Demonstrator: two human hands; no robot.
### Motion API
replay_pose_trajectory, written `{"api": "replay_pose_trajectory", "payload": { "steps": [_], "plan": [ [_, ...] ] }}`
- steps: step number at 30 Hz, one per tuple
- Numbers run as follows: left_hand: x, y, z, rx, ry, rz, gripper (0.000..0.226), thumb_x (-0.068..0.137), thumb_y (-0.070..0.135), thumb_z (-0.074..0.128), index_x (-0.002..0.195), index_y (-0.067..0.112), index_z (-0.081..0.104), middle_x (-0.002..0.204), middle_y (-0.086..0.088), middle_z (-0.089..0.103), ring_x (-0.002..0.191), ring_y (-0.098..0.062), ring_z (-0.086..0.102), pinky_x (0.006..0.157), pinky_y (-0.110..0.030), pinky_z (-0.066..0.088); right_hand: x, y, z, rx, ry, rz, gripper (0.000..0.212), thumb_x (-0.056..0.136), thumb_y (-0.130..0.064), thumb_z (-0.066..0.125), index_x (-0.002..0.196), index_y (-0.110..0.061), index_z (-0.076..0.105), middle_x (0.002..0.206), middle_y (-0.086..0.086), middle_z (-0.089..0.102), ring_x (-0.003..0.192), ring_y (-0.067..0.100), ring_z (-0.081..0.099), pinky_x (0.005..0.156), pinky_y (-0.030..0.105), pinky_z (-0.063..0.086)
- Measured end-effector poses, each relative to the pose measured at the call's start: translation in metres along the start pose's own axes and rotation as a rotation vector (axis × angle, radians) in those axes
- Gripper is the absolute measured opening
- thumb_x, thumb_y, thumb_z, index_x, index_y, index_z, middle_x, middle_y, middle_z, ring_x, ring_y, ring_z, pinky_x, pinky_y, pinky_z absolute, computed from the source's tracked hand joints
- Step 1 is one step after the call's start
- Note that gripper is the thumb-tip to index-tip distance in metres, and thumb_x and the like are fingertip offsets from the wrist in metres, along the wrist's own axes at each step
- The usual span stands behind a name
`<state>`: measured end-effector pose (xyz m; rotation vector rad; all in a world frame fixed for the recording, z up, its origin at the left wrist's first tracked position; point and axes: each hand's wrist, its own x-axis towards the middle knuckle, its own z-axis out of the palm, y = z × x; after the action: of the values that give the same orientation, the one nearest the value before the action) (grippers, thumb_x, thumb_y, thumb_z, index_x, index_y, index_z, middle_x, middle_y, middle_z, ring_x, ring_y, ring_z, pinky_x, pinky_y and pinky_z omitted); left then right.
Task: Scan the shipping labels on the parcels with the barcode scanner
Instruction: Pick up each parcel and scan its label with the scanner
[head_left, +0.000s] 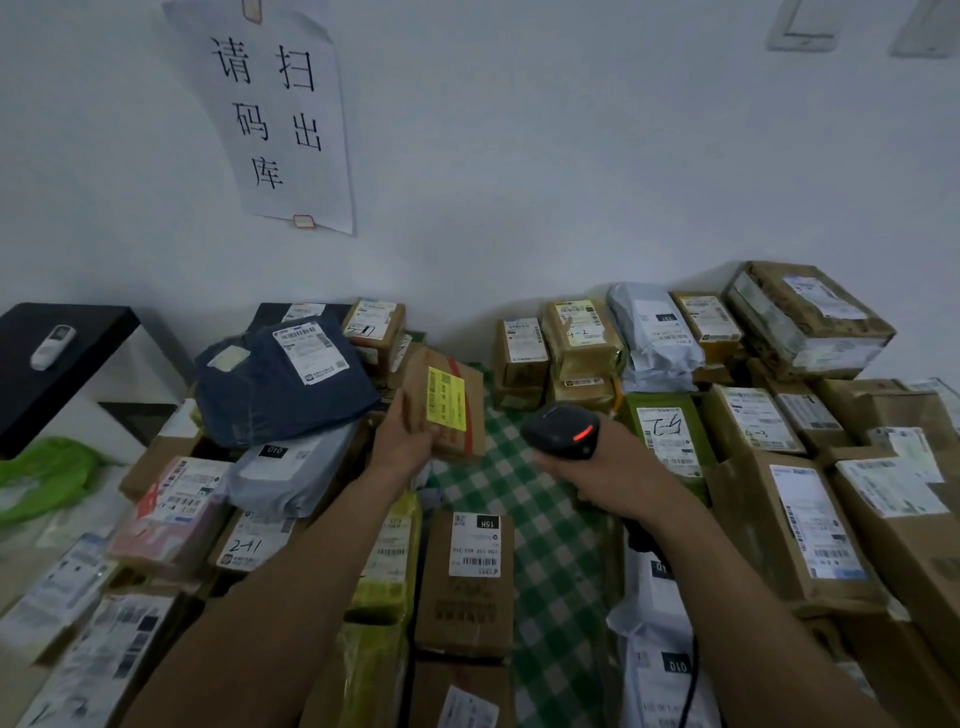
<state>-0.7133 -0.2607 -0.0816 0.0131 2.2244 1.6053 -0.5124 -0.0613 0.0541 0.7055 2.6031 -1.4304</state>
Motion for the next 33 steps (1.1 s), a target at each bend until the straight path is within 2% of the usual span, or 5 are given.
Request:
{"api": "replay_pose_trajectory", "payload": {
  "steps": [6, 16, 24, 28, 33],
  "plan": [
    [0.055, 0.015, 0.022, 0.009, -0.036, -0.080, 0.086, 0.093, -0.008, 0.064, 0.164, 0.020, 0.023, 0.159, -0.004, 0.042, 0.145, -0.028, 0.044, 0.112, -0.044, 0.046, 0.072, -0.005, 0.006, 0.030, -0.035, 0.025, 0.059, 0.086, -0.047, 0.080, 0.139, -0.041, 0.056, 0.127, -0.016, 0.066, 0.120, 0.009, 0.059, 0.107, 0.038, 0.046],
    [0.156, -0.025, 0.075, -0.011, -0.041, -0.139, 0.069, 0.102, 0.013, 0.061, 0.160, 0.034, 0.031, 0.153, -0.002, 0.050, 0.139, -0.026, 0.050, 0.112, -0.052, 0.046, 0.185, 0.023, 0.013, 0.068, -0.061, 0.142, 0.048, 0.087, -0.046, 0.080, 0.131, -0.038, 0.064, 0.110, -0.011, 0.072, 0.101, 0.012, 0.067, 0.092, 0.036, 0.055],
    [0.169, -0.046, 0.109, 0.578, 0.149, -0.171, 0.091, 0.096, 0.040, 0.067, 0.163, 0.035, 0.006, 0.167, -0.009, -0.002, 0.152, -0.038, 0.016, 0.118, -0.055, 0.027, 0.224, 0.058, 0.030, 0.154, -0.090, 0.251, 0.054, 0.083, -0.049, 0.083, 0.131, -0.033, 0.065, 0.113, -0.008, 0.074, 0.104, 0.013, 0.068, 0.087, 0.032, 0.054],
    [0.167, -0.048, 0.128, 0.732, 0.125, -0.122, 0.105, 0.093, 0.046, 0.068, 0.164, 0.023, -0.006, 0.168, -0.012, -0.005, 0.151, -0.043, 0.006, 0.122, -0.058, 0.015, 0.228, 0.067, 0.033, 0.164, -0.095, 0.246, 0.047, 0.084, -0.048, 0.082, 0.126, -0.033, 0.067, 0.106, -0.010, 0.075, 0.094, 0.008, 0.068, 0.075, 0.026, 0.050],
    [0.184, -0.054, 0.125, 0.832, -0.057, -0.172, 0.108, 0.089, 0.063, 0.068, 0.165, 0.026, 0.000, 0.171, -0.009, -0.008, 0.155, -0.040, -0.010, 0.122, -0.064, 0.003, 0.227, 0.078, 0.024, 0.182, -0.106, 0.270, 0.045, 0.085, -0.045, 0.081, 0.127, -0.038, 0.065, 0.105, -0.012, 0.075, 0.099, 0.007, 0.069, 0.090, 0.035, 0.057]
  ]
}}
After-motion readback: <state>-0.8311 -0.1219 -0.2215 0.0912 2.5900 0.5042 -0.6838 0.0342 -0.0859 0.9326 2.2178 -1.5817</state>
